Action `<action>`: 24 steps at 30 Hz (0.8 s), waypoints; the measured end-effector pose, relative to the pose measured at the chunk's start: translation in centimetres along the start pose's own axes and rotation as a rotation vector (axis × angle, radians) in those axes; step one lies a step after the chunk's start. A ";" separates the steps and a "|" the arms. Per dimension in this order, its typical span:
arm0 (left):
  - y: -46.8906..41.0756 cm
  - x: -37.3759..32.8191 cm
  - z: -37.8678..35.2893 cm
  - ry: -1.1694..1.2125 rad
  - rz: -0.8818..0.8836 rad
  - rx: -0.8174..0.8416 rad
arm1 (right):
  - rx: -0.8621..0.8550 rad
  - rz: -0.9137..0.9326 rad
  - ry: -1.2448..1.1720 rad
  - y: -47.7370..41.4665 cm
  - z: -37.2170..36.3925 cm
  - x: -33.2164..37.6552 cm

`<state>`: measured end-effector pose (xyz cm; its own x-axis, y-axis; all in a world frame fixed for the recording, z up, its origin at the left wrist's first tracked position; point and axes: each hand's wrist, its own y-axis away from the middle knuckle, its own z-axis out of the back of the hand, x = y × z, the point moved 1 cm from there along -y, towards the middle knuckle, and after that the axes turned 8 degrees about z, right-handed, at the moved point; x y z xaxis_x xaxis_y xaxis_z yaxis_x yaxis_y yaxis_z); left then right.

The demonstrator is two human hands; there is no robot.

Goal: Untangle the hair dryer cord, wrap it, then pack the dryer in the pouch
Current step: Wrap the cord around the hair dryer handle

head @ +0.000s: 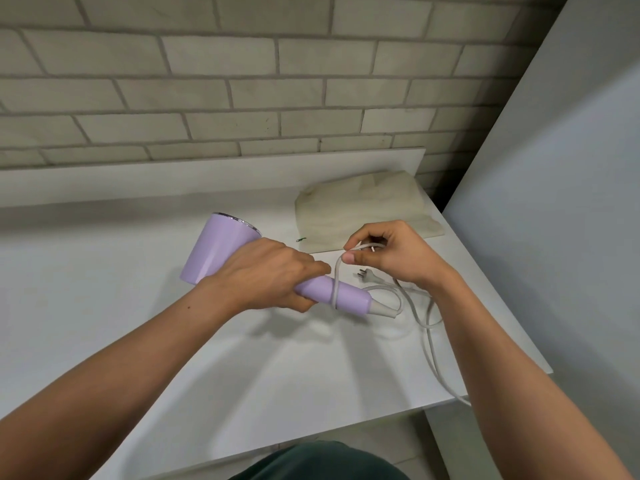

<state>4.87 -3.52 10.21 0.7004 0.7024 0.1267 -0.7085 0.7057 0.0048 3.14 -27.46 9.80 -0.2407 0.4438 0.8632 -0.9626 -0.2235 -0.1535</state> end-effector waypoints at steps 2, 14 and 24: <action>0.0 0.3 0.1 0.012 0.037 -0.026 | -0.015 -0.021 -0.049 0.1 -0.1 -0.5; -0.7 1.2 -0.2 0.014 -0.076 -0.358 | 0.093 -0.101 -0.155 2.0 -2.1 -3.2; -1.7 3.6 -0.8 -0.004 0.279 -0.181 | 0.581 -0.117 0.492 3.3 -3.9 1.5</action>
<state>8.62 -2.12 9.82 0.4812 0.8706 0.1026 -0.8457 0.4918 -0.2070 -0.86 -24.17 8.71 -0.3002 0.7971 0.5239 -0.7975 -0.5111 0.3205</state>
